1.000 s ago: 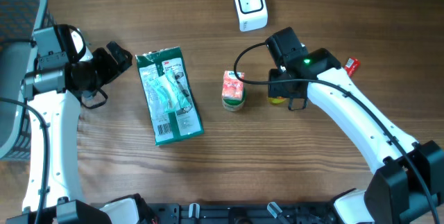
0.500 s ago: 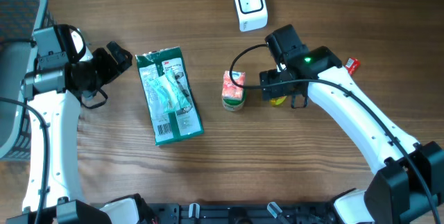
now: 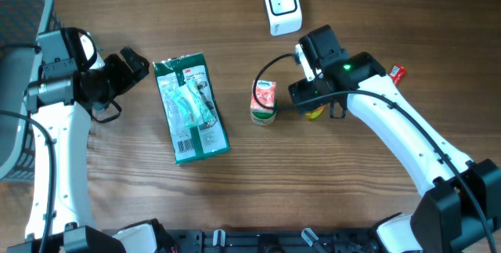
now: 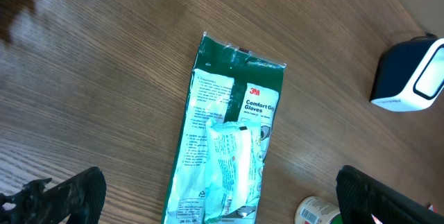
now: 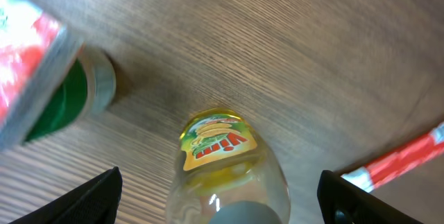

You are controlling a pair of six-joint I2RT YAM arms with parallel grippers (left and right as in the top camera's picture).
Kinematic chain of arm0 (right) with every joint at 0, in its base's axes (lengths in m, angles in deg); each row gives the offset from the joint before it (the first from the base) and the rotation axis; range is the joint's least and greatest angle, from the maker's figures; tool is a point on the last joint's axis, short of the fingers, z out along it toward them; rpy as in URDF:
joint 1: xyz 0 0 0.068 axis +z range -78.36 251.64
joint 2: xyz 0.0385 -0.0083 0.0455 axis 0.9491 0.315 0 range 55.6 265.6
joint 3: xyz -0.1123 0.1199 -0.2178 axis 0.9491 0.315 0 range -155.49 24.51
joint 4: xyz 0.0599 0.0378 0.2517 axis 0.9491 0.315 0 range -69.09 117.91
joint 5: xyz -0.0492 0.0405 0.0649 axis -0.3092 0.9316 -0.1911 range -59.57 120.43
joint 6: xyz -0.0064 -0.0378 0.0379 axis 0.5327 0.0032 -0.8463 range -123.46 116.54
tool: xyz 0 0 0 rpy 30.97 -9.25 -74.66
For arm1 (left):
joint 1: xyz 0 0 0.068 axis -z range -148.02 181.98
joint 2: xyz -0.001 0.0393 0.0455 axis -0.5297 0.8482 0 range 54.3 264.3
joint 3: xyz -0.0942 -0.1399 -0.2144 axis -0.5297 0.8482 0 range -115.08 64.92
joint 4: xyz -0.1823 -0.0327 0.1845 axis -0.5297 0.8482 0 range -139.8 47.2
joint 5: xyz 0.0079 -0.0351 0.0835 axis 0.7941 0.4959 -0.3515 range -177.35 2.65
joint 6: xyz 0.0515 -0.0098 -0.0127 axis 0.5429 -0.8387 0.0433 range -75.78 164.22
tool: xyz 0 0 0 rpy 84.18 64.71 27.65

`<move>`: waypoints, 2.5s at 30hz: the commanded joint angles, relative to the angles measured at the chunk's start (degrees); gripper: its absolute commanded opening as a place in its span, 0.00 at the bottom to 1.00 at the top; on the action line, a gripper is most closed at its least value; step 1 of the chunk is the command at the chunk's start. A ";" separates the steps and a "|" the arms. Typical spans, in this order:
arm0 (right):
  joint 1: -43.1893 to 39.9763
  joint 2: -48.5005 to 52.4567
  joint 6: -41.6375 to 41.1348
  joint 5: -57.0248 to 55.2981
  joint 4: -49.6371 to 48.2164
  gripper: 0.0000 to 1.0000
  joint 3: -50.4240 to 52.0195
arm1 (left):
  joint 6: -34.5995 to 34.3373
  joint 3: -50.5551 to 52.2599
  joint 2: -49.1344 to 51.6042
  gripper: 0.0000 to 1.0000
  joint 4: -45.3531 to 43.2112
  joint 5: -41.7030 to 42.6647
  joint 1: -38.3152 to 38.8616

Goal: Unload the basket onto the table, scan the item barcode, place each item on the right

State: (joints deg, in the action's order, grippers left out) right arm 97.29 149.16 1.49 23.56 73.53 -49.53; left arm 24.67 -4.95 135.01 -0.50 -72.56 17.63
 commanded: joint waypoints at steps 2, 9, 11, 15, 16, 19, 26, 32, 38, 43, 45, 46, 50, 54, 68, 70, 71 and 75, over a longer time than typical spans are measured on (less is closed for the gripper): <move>-0.24 1.03 13.25 0.59 0.15 0.90 -1.27 | 1.16 -0.46 -0.31 1.00 -0.17 -0.31 0.15; -0.24 1.07 18.03 0.48 5.81 0.79 -1.27 | 1.16 -0.46 -0.31 1.00 -0.15 -0.31 0.15; -0.24 1.07 26.93 0.46 6.16 0.81 -1.27 | 1.16 -0.48 -0.31 1.00 -0.17 -0.31 0.15; -0.24 1.07 46.60 0.48 3.56 0.88 -1.27 | 1.16 -0.46 -0.31 1.00 -0.15 -0.31 0.15; -0.24 1.09 49.66 0.48 3.32 0.90 -1.27 | 1.16 -0.46 -0.31 1.00 -0.15 -0.31 0.15; -0.55 1.18 53.55 0.50 2.64 0.92 -1.27 | 1.16 -0.48 -0.31 1.00 -0.17 -0.31 0.15; -4.02 1.95 53.57 7.06 1.66 0.88 -1.27 | 1.16 -0.48 -0.31 1.00 -0.17 -0.31 0.15; -4.02 2.67 52.50 6.71 3.82 0.66 -1.27 | 1.16 -0.46 -0.31 1.00 -0.17 -0.31 0.15; -4.02 2.64 49.83 6.56 1.86 0.46 -1.27 | 1.16 -0.46 -0.31 1.00 -0.17 -0.31 0.15; -4.02 1.46 34.34 4.66 -2.93 0.32 -1.29 | 1.16 -0.46 -0.31 1.00 -0.15 -0.31 0.15; -4.02 0.37 28.44 3.76 -3.32 0.33 -1.29 | 1.16 -0.46 -0.31 1.00 -0.15 -0.31 0.15; -4.02 -0.20 24.92 3.76 -3.52 0.33 -1.29 | 1.16 -0.46 -0.31 1.00 -0.15 -0.31 0.15; -4.02 -2.32 13.46 3.85 -3.82 0.30 -1.29 | 1.16 -0.46 -0.31 1.00 -0.15 -0.31 0.15; -4.52 -3.23 -6.14 4.00 -1.25 0.28 -1.29 | 1.16 -0.46 -0.31 1.00 -0.17 -0.31 0.15; -6.56 -3.19 -53.00 8.24 6.58 0.14 -1.27 | 1.16 -0.46 -0.31 1.00 -0.15 -0.31 0.15; -6.56 -3.19 -59.32 8.24 6.64 0.06 -1.27 | 1.16 -0.48 -0.31 1.00 -0.15 -0.31 0.15; -6.56 -3.19 -62.18 8.24 6.62 0.09 -1.27 | 1.18 -0.46 -0.31 1.00 -0.15 -0.31 0.15; -6.56 -3.10 -65.09 8.22 6.71 0.17 -1.27 | 1.16 -0.46 -0.31 1.00 -0.17 -0.31 0.15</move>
State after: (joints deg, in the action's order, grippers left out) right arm 90.82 147.72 -59.51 31.12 80.20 -49.69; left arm 24.67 -4.95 135.01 -0.50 -72.54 17.63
